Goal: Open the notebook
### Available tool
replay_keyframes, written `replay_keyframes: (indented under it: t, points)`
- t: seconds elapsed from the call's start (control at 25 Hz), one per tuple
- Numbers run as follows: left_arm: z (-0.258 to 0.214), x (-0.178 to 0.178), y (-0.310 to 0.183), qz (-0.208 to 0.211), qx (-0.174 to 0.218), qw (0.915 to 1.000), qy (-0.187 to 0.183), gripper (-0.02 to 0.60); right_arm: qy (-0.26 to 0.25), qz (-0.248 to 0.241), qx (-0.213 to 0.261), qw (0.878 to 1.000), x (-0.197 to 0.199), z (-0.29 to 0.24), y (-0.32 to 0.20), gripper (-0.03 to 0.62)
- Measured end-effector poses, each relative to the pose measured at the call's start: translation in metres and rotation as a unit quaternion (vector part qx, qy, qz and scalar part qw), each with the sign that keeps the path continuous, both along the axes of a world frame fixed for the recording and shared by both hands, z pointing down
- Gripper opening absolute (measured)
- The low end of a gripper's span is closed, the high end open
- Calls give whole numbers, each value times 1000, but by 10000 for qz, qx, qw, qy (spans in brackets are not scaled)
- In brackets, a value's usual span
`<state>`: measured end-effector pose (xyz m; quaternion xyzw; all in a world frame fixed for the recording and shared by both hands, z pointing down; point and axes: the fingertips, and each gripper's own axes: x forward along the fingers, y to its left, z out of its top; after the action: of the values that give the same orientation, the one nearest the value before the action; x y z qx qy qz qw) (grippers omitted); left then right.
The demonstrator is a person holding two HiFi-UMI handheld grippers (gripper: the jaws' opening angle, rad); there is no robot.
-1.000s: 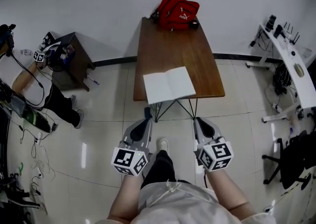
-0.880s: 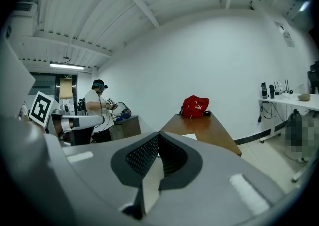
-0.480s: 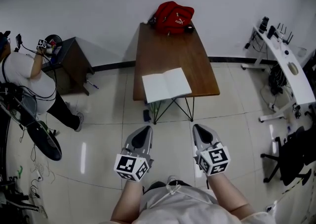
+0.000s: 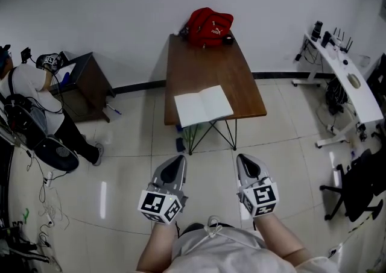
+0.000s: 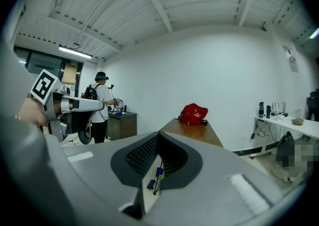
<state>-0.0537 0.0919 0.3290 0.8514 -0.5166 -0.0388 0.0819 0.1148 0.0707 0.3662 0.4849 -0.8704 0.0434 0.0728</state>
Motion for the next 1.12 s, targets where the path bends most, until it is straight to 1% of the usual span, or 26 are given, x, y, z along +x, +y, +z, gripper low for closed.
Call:
replay_keyframes:
  t: [0.16,0.32,0.6,1.12]
  points:
    - [-3,2,4,43,81,9999,-120,6,12,2,28,10000,-1,-1,4,5]
    - [0,6,4,100,63,9997,-207,6,35,-6,31,10000,0,-3,4,5]
    - [-3,6,1,138,79,9998,-151,6,26,-8,-8,10000,-2,-1,0,5]
    - [5,8,-3,67,34,9997,-219,6,11,59,-64,10000,6,5,-5,5]
